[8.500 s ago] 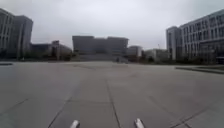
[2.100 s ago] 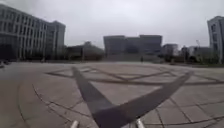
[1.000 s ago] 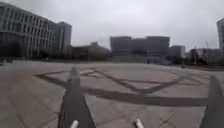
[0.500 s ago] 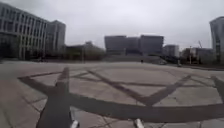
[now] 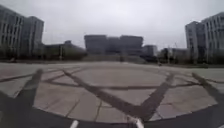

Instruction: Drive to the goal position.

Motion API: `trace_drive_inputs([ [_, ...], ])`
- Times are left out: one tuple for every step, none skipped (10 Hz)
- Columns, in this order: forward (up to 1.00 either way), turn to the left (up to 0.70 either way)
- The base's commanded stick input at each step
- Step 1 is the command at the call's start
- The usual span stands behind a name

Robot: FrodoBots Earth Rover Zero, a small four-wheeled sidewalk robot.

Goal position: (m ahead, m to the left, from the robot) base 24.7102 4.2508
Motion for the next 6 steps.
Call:
trace_drive_inputs([
  [1.0, -0.18],
  [1.0, -0.03],
  [1.0, 0.0],
  [1.0, 0.0],
  [1.0, 0.0],
  [1.0, 0.0],
])
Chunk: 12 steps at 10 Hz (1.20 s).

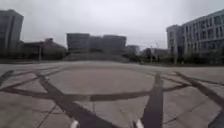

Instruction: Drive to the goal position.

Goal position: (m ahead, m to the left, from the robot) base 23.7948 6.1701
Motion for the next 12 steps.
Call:
trace_drive_inputs([
  [1.0, 0.0],
  [1.0, 0.0],
  [1.0, 0.0],
  [1.0, 0.0],
  [1.0, 0.0],
  [1.0, 0.0],
  [1.0, 0.0],
  [1.0, 0.0],
  [1.0, 0.0],
  [1.0, 0.0],
  [1.0, 0.0],
  [1.0, 0.0],
])
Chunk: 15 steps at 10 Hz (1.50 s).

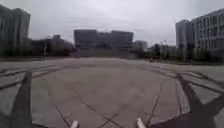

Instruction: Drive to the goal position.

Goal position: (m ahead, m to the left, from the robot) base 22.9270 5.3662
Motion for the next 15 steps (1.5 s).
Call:
trace_drive_inputs([
  [1.0, 0.0],
  [1.0, 0.0],
  [1.0, 0.0],
  [1.0, 0.0],
  [1.0, 0.0],
  [1.0, 0.0],
  [1.0, 0.0],
  [1.0, 0.0],
  [1.0, 0.0],
  [1.0, 0.0],
  [1.0, 0.0],
  [1.0, 0.0],
  [1.0, 0.0],
  [1.0, -0.12],
  [1.0, -0.22],
])
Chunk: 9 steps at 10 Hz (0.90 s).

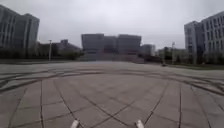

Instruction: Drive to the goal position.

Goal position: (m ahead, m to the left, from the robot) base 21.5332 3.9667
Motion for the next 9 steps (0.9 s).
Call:
trace_drive_inputs([
  [1.0, -0.33],
  [1.0, -0.1],
  [1.0, 0.0],
  [1.0, -0.06],
  [1.0, -0.19],
  [1.0, -0.32],
  [1.0, -0.28],
  [1.0, 0.0],
  [1.0, 0.0],
])
